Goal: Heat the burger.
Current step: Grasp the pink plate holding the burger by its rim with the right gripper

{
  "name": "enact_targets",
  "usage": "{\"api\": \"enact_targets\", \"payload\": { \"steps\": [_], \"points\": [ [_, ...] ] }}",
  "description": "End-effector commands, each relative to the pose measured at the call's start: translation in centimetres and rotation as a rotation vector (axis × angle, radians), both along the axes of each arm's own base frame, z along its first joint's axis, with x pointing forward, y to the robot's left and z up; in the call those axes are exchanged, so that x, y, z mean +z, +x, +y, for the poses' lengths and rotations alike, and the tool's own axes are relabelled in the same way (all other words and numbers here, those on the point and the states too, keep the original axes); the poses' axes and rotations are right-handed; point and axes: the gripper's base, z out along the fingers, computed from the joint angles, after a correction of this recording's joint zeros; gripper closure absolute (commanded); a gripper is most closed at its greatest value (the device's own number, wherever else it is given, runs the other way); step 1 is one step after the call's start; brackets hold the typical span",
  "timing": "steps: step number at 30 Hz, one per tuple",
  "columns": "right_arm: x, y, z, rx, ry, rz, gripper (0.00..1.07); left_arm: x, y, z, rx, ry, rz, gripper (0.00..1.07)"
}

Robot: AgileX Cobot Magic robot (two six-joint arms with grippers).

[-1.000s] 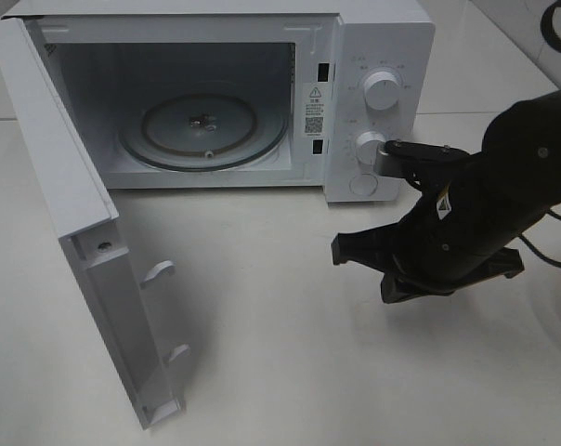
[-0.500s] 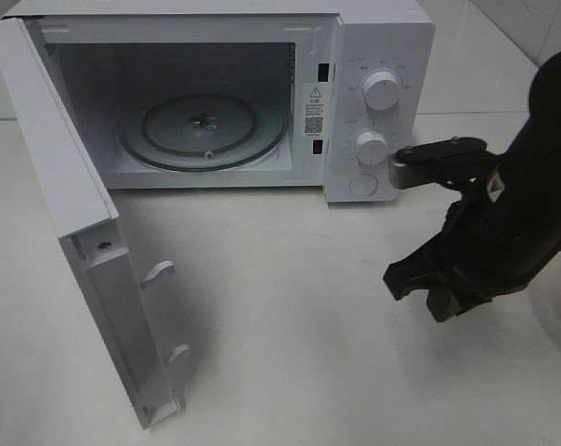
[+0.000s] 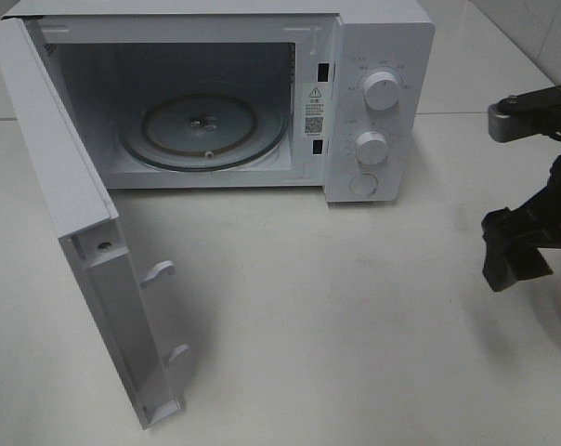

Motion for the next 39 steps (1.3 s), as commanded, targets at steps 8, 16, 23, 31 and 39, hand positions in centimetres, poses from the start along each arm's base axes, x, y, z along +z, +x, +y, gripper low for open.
{"api": "enact_targets", "payload": {
  "steps": [8, 16, 23, 31, 39],
  "points": [
    [0.1, 0.7, -4.3, -0.137, -0.045, 0.006, 0.14, 0.0, -0.3, 0.0, -0.005, -0.006, -0.035, 0.06],
    [-1.5, 2.0, -6.5, -0.214, -0.031, 0.004, 0.16, 0.0, -0.3, 0.0, -0.005, -0.006, -0.035, 0.06],
    [-3.1, 2.7, -7.3, -0.242, -0.032, 0.046, 0.18, 0.0, -0.3, 0.0, -0.005, -0.006, -0.035, 0.06],
    [-6.8, 4.4, -7.5, -0.236, -0.028, 0.096, 0.2, 0.0, -0.3, 0.0, -0.005, -0.006, -0.035, 0.06],
    [-9.2, 5.1, -8.5, -0.251, -0.032, 0.125, 0.21, 0.0, -0.3, 0.0, -0.005, -0.006, -0.035, 0.06]
  ]
}}
